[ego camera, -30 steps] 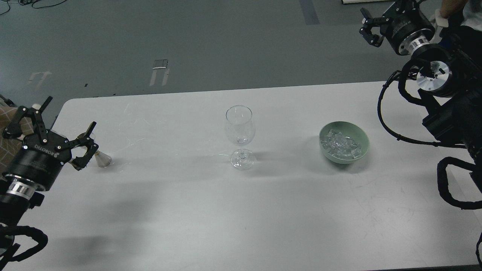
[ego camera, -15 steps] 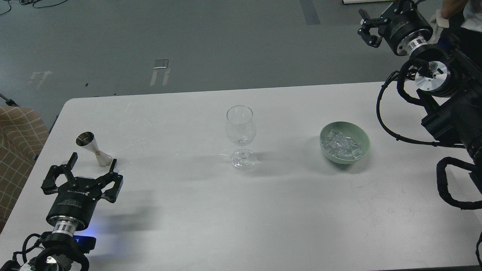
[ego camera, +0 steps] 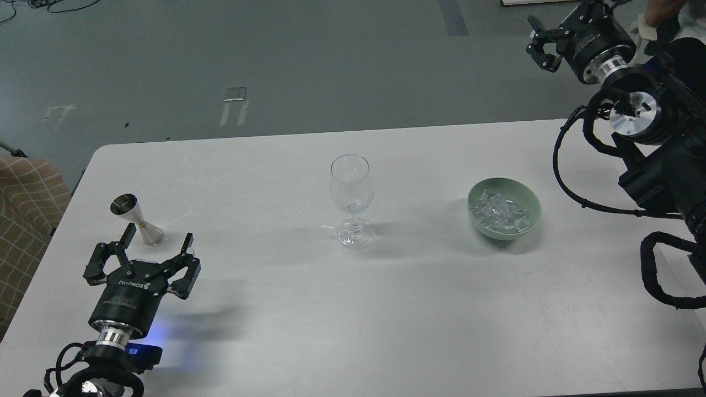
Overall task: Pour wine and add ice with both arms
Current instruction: 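Lower the open left gripper around the metal jigger cup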
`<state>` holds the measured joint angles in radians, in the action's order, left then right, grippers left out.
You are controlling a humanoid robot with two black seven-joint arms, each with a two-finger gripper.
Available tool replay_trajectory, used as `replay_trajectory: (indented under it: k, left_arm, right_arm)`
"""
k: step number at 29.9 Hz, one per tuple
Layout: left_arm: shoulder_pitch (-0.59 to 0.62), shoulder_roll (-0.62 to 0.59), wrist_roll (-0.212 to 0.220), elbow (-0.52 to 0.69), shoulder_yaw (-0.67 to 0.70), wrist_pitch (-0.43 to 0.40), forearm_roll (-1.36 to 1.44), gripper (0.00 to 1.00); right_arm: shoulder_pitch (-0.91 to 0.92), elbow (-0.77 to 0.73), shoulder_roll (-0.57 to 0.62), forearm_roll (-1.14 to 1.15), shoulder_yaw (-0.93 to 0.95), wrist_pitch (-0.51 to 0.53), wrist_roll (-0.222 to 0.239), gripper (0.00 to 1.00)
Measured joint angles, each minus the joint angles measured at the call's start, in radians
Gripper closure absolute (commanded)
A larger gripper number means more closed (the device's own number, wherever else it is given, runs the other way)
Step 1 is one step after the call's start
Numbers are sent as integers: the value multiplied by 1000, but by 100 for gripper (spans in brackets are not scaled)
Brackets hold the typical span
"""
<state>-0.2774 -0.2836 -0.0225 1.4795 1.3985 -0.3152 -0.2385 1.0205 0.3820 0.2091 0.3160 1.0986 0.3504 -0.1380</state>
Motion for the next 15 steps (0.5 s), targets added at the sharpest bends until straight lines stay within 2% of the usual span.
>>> replay_trajectory:
  k: [1,4,8,10,12,15]
  left_arm:
    - [1,1,0,-2,1,9,-1,18]
    - [7,10,-9,-11,8,66,-2,31]
    - [38,49,-14,-13,49,224,-2,37]
    - [56,61,-14,-13,72,288,2,46]
    - [76,63,-14,-14,83,321,2,51]
    - [108,64,-16,-23,90,351,2,51]
  right_arm:
    - [-2,0,0,0,1,0,0,0]
    - [-10,0,1,0,1,1,0,0]
    - [-14,0,1,0,1,0,0,0]
    - [-14,0,1,0,1,0,0,0]
    - [-14,0,1,0,1,-1,0,0]
    - [-14,0,1,0,1,-2,0,0]
